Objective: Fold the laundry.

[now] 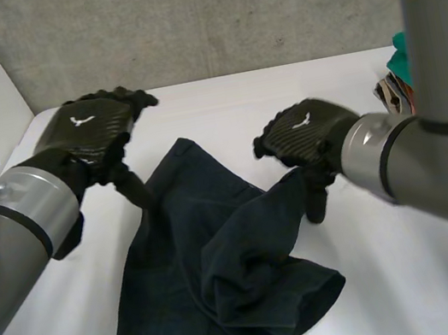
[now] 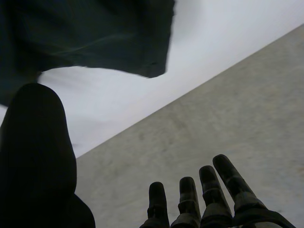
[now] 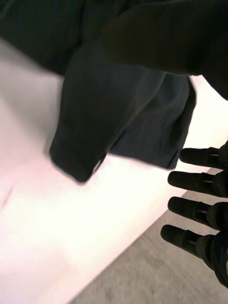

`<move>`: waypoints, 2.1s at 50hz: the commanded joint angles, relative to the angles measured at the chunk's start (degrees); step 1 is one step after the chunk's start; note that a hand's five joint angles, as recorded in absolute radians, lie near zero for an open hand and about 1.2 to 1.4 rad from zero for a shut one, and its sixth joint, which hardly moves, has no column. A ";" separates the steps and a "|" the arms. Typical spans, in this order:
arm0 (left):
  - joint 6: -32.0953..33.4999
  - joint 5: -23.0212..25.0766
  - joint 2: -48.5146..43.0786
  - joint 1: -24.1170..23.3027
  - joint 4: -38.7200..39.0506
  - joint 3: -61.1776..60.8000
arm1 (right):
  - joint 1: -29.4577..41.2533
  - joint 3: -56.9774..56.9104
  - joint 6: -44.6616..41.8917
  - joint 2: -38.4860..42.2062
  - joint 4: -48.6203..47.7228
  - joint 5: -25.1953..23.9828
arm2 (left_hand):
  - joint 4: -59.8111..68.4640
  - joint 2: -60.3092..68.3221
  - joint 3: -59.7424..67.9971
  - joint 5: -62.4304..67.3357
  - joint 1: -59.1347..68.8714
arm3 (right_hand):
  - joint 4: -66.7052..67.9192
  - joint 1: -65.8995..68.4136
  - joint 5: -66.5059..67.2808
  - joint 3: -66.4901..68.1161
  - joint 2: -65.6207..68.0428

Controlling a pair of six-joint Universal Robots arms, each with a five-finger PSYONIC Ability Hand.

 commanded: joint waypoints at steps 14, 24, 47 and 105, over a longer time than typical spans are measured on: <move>-7.59 -11.49 -20.49 -19.15 -12.35 9.50 | -7.94 9.39 -9.36 10.02 -22.38 -8.02 | -1.66 -1.73 -2.11 -2.83 -1.16 | -6.37 -7.82 -5.38 -6.58 -8.32; -9.79 -17.91 -29.99 -21.53 -12.88 14.42 | -4.78 11.25 0.93 17.58 -32.50 -7.32 | 8.22 8.15 7.77 7.05 8.72 | 26.64 25.20 27.63 26.43 24.69; 17.98 -1.93 -19.88 -4.66 22.35 35.51 | -4.69 -1.06 18.77 0.63 -46.82 6.82 | 68.34 68.27 67.89 67.17 68.84 | 62.28 60.84 63.28 62.07 60.33; -4.08 2.12 -8.02 5.45 -7.78 -10.28 | -9.17 28.91 -7.76 -11.77 -17.41 -1.60 | 7.46 7.39 7.01 6.29 7.96 | 23.73 22.29 24.72 23.52 21.78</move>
